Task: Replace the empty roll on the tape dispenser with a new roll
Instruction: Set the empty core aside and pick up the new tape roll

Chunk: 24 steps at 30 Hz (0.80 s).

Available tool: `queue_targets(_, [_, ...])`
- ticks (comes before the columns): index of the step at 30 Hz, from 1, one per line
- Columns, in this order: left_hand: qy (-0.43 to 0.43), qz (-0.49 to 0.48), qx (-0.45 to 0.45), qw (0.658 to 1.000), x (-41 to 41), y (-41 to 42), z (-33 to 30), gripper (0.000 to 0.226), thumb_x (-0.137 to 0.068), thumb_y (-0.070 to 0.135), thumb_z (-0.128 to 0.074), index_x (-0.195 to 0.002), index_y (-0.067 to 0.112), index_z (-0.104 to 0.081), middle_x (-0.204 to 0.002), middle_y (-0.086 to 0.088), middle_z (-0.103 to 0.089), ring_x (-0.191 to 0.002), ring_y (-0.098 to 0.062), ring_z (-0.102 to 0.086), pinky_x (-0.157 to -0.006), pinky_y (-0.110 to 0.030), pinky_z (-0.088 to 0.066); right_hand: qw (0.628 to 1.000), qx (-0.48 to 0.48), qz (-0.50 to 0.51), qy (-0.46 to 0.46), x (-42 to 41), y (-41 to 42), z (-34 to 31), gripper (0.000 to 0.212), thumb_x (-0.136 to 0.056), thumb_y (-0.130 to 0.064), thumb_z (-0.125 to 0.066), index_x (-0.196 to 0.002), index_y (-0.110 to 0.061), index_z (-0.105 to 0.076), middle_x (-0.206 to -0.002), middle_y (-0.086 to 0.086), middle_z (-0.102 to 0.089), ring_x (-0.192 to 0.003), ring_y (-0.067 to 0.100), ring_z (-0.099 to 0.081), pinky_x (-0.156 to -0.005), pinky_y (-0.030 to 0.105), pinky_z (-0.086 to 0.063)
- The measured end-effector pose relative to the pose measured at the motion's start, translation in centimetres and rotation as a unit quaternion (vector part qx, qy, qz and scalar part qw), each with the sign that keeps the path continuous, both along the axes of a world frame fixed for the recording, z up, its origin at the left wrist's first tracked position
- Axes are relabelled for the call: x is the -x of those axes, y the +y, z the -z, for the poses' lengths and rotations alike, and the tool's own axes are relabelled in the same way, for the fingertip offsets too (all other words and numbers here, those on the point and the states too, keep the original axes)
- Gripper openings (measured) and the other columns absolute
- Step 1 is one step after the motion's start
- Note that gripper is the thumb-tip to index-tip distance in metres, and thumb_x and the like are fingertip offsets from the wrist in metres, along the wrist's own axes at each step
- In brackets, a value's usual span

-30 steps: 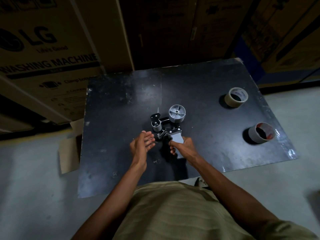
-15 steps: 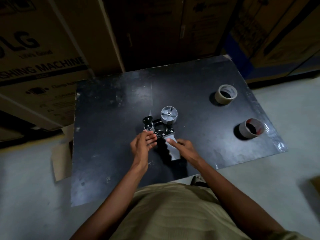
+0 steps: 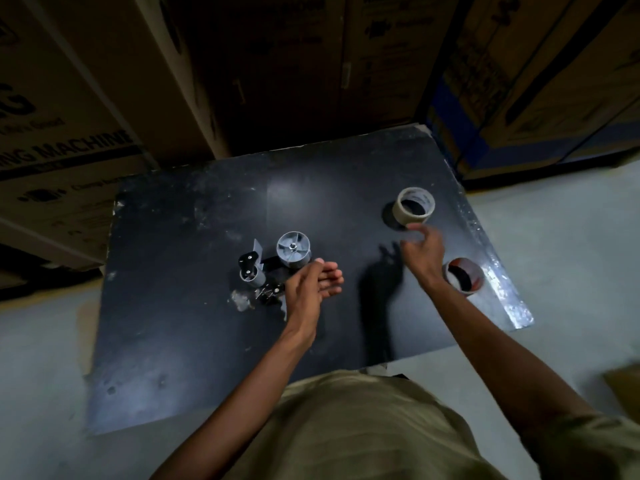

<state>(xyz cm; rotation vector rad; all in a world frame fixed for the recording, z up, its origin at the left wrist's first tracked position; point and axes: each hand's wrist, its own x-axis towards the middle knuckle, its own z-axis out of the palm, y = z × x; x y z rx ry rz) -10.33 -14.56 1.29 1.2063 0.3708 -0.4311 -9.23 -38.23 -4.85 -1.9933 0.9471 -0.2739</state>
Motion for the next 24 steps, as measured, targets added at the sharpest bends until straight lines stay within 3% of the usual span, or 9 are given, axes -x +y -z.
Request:
queue_targets(2, [0.006, -0.003, -0.003, 1.0, 0.5, -1.3, 0.2, 0.03, -0.101, 0.018, -0.05, -0.087, 0.001, -0.07, -0.076, -0.014, -0.07, -0.075, -0.025, -0.069, -0.065, -0.029, -0.057, 0.997, 0.067, -0.044, 0.01, -1.5, -2.9, -0.4, 0.047, -0.078, 0.002, -0.062, -0.123, -0.007, -0.064, -0.135, 0.017, -0.05, -0.112, 0.031, -0.059, -0.098, 0.03, -0.043])
queue_targets(5, [0.016, 0.005, -0.014, 1.0, 1.4, -2.9, 0.6, 0.031, -0.101, 0.02, -0.05, -0.088, 0.0, -0.07, -0.078, -0.015, -0.071, -0.076, -0.026, -0.069, -0.067, -0.031, -0.057, 0.974, 0.128, -0.141, 0.125, -3.8, -5.8, -0.5, 0.052, -0.078, -0.005, -0.07, -0.129, -0.008, -0.061, -0.149, 0.015, -0.04, -0.121, 0.039, -0.057, -0.104, 0.042, -0.047])
queue_targets(7, [0.018, 0.014, -0.021, 1.0, 1.6, -3.8, 0.8, 0.032, -0.101, 0.02, -0.05, -0.089, -0.001, -0.07, -0.079, -0.015, -0.071, -0.076, -0.026, -0.069, -0.067, -0.032, -0.057, 0.947, 0.16, -0.187, 0.205, -4.8, -6.4, -0.5, 0.048, -0.081, -0.01, -0.072, -0.128, -0.009, -0.063, -0.142, 0.02, -0.053, -0.121, 0.043, -0.059, -0.101, 0.045, -0.049])
queue_targets(10, [0.013, 0.016, -0.027, 0.999, 1.3, -5.3, 0.7, 0.031, -0.102, 0.019, -0.049, -0.09, -0.001, -0.07, -0.077, -0.014, -0.071, -0.075, -0.026, -0.068, -0.066, -0.031, -0.057, 0.941, 0.157, -0.208, 0.213, -5.6, -6.4, -0.9, 0.031, -0.086, -0.018, -0.069, -0.116, -0.009, -0.071, -0.121, 0.025, -0.069, -0.114, 0.043, -0.064, -0.091, 0.043, -0.052])
queue_targets(14, [-0.022, 0.034, -0.061, 0.997, 0.4, -6.2, 0.4, 0.016, -0.099, 0.017, -0.056, -0.108, 0.011, -0.067, -0.102, -0.013, -0.07, -0.097, -0.03, -0.067, -0.073, -0.029, -0.058, 0.963, 0.074, -0.209, 0.156, -5.6, -4.4, -3.1, 0.024, -0.085, -0.027, -0.072, -0.103, -0.012, -0.079, -0.102, 0.021, -0.074, -0.1, 0.035, -0.07, -0.085, 0.038, -0.053])
queue_targets(18, [-0.127, 0.111, -0.158, 0.973, -1.1, -6.0, -0.4, 0.083, -0.082, 0.028, -0.079, -0.149, 0.042, -0.031, -0.149, 0.005, -0.036, -0.135, -0.004, -0.04, -0.109, -0.025, -0.037, 0.964, -0.157, -0.215, 0.024, -3.4, 0.7, -7.3, 0.045, -0.09, -0.042, -0.073, -0.056, -0.013, -0.061, -0.052, 0.004, -0.05, -0.049, 0.013, -0.045, -0.051, 0.03, -0.038])
queue_targets(20, [-0.177, 0.131, -0.156, 0.963, -1.8, -5.6, -1.1, 0.097, -0.075, 0.022, -0.085, -0.15, 0.045, -0.028, -0.153, 0.01, -0.033, -0.132, 0.004, -0.041, -0.108, -0.018, -0.037, 0.936, -0.277, -0.217, -0.023, -2.3, 2.9, -9.0, 0.044, -0.095, -0.036, -0.067, -0.065, -0.005, -0.064, -0.048, 0.0, -0.05, -0.041, 0.009, -0.042, -0.044, 0.022, -0.032])
queue_targets(22, [-0.192, 0.135, -0.121, 0.964, -2.2, -4.8, -1.7, 0.091, -0.07, 0.021, -0.087, -0.144, 0.044, -0.04, -0.146, -0.001, -0.048, -0.126, -0.012, -0.055, -0.104, -0.035, -0.05, 0.91, -0.343, -0.228, -0.055, -1.7, 4.1, -10.2, 0.045, -0.098, -0.032, -0.063, -0.089, 0.011, -0.071, -0.062, 0.007, -0.064, -0.05, 0.011, -0.056, -0.048, 0.021, -0.042])
queue_targets(24, [-0.187, 0.121, -0.092, 0.971, -2.2, -4.0, -2.1, 0.082, -0.067, 0.025, -0.087, -0.138, 0.041, -0.049, -0.135, -0.004, -0.058, -0.122, -0.022, -0.059, -0.099, -0.05, -0.053, 0.886, -0.374, -0.266, -0.058, -1.3, 4.5, -11.1, 0.042, -0.099, -0.031, -0.062, -0.106, 0.009, -0.071, -0.082, 0.013, -0.071, -0.069, 0.017, -0.064, -0.06, 0.025, -0.049])
